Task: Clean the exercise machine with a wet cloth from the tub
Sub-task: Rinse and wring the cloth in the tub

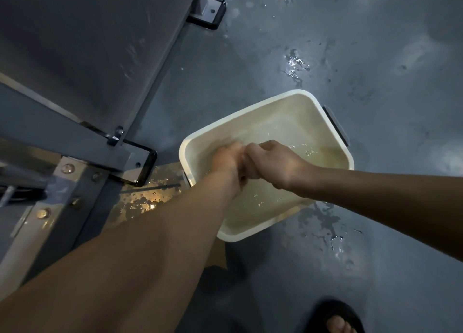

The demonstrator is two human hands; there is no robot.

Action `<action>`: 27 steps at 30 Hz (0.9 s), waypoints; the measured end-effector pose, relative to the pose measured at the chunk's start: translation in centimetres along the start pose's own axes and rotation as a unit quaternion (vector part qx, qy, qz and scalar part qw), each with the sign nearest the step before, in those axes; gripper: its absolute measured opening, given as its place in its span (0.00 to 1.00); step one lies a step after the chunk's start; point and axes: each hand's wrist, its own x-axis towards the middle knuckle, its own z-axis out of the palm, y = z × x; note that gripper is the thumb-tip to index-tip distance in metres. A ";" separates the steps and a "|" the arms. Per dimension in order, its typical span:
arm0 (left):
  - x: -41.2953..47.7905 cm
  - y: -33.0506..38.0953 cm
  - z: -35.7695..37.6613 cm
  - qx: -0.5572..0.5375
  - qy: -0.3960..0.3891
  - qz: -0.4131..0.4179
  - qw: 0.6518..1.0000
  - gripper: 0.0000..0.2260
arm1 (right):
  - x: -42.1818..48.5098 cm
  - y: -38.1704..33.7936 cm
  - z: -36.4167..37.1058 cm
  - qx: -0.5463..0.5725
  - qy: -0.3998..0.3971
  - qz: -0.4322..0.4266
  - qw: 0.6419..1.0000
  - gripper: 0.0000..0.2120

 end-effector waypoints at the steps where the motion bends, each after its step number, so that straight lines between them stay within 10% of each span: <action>1: -0.3 0.3 0.0 0.012 -0.010 -0.019 1.000 0.09 | -0.1 -0.2 0.1 -0.009 0.009 -0.023 1.000 0.22; 8: -1.8 0.3 1.1 -0.063 -0.054 -0.084 0.993 0.22 | 0.4 0.8 0.4 -0.145 0.094 -0.098 0.980 0.27; 19: -1.9 -0.6 0.8 0.013 -0.001 -0.005 1.000 0.15 | 3.2 2.7 -0.6 -0.162 0.137 0.071 0.975 0.22; 27: -1.4 -0.7 -0.1 0.028 0.023 -0.010 0.999 0.15 | 0.5 1.3 0.5 0.051 -0.127 0.100 0.986 0.18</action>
